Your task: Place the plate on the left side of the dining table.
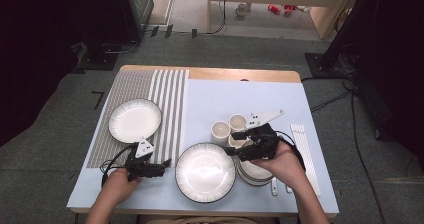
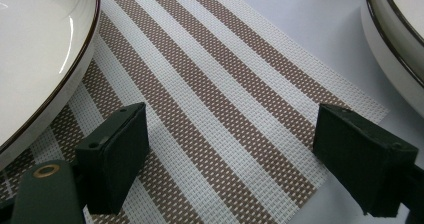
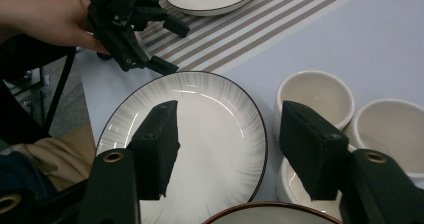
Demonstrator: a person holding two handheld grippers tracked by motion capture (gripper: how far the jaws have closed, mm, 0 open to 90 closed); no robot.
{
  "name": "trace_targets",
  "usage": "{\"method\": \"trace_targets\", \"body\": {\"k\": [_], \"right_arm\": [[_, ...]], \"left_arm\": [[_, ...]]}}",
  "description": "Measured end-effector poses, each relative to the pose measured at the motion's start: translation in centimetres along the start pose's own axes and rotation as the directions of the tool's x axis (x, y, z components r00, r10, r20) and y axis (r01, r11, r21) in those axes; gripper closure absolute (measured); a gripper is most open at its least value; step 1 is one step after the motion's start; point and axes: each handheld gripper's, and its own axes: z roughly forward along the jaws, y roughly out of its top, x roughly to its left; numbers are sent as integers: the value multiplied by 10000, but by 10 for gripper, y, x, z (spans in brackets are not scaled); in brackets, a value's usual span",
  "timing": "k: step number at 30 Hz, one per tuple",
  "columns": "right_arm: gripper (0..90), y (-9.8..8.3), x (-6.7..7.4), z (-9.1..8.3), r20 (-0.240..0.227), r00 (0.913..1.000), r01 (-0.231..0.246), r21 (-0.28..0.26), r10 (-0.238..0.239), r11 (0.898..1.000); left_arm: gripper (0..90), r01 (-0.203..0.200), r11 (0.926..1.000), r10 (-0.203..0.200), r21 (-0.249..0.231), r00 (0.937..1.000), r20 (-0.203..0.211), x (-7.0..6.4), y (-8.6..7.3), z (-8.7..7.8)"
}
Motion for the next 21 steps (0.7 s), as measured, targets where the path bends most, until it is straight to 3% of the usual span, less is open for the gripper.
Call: {"method": "trace_targets", "body": {"k": [6, 10, 14, 21], "right_arm": [[450, -4, -10, -7, -218, 9996, -195, -311, 189, 9993], [472, -7, -15, -9, -72, 10000, 7, -278, -9, 9996], [471, -8, -21, -10, -352, 9991, -217, 27, 217, 9998], [433, -11, -25, -12, -262, 9996, 35, -74, -37, 10000]], "left_arm": [[148, 7, 10000, -7, -17, 10000, -12, 0, 0, 0], [148, 30, 10000, -30, -38, 10000, -13, 0, 0, 0], [148, 30, 10000, -30, -42, 10000, -17, 0, 0, 0], [148, 36, 10000, -36, -40, 10000, -16, -1, 0, 0]]}}
